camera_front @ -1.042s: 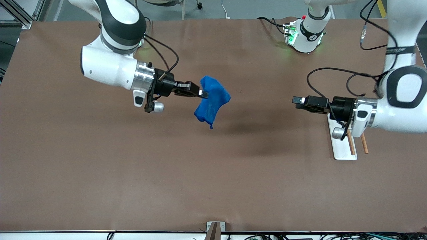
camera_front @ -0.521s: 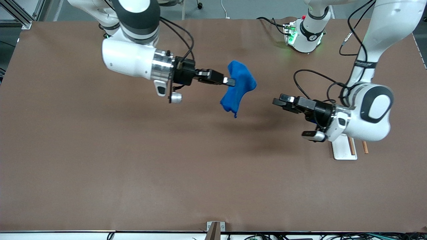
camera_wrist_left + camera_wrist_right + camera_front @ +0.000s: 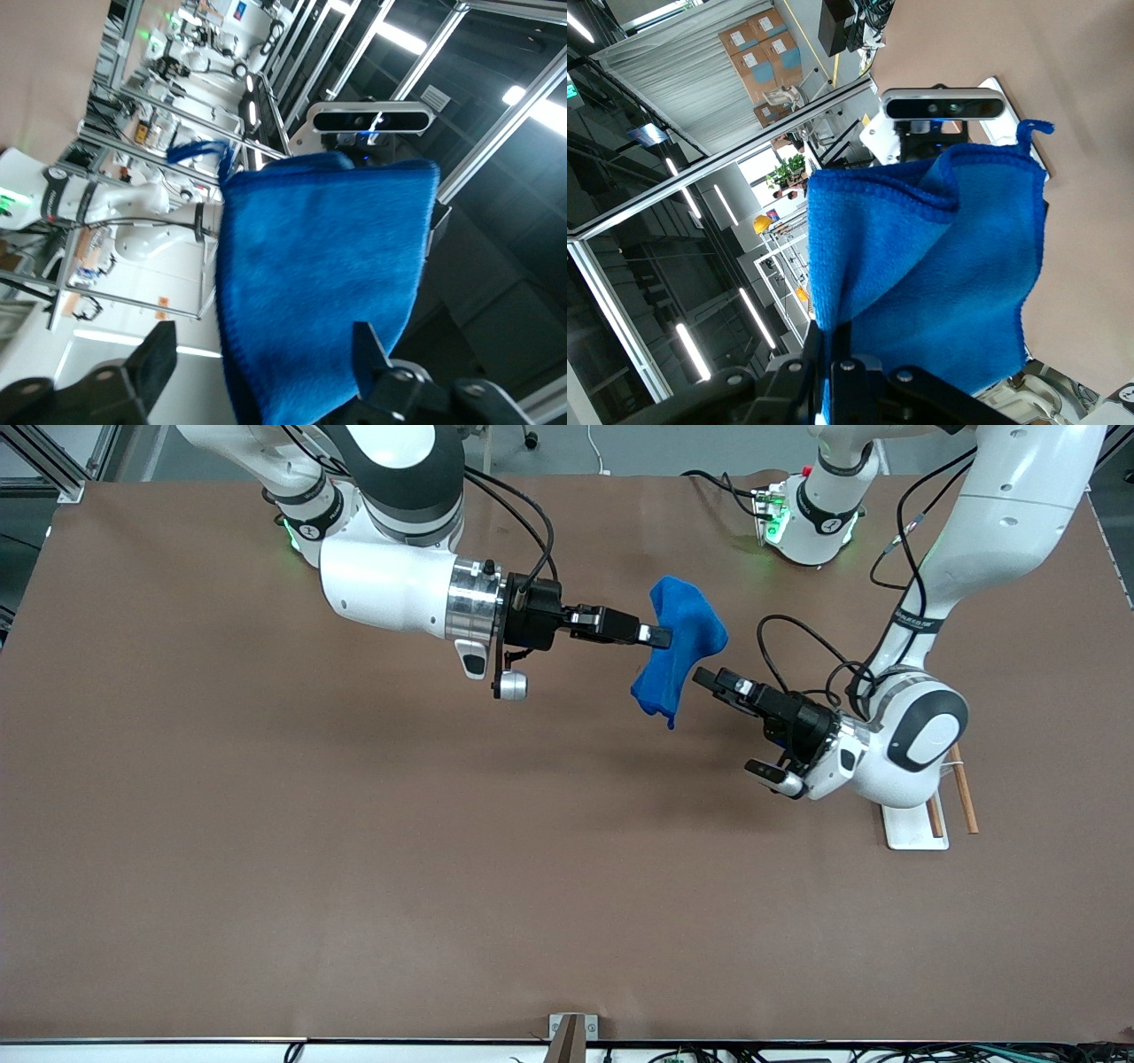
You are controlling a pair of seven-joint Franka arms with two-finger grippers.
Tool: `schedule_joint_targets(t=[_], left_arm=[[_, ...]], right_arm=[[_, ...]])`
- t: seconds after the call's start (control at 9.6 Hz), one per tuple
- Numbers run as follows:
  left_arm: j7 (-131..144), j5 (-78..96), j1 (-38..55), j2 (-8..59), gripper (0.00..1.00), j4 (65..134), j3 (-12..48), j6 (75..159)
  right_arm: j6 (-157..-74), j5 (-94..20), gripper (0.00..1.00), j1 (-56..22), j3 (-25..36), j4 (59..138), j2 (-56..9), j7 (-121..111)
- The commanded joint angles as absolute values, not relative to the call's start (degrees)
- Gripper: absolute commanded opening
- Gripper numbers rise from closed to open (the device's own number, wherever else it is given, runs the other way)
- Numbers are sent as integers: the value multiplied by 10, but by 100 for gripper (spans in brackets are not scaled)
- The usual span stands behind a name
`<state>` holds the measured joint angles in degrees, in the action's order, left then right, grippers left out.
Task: Right arm passes towel to left arm to hang
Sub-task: 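Grasp the towel corner with the left gripper beside the right gripper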
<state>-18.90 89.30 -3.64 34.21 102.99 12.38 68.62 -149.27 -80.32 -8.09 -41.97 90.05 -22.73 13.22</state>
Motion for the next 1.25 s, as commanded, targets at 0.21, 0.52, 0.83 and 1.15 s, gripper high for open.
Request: schedule_joint_targets(t=[0.21,0.52,0.83,1.15], left_arm=[[-204,925,-33,380,76,1040,141,662],[-182,964,-32,383,69,1037,164,660],[-161,959,-41,384,58,1025,163,660],[-115,957,-55,385,39,998,159,660]], right_arm=[[-1501,-816,0,-83,-423,890,-232,130],[-1501,-816,0,-85,-423,890,-231,130],[-1509,-816,0,-85,-423,890,-232,130],[-1509,-816,0,-85,-423,889,-231,130]])
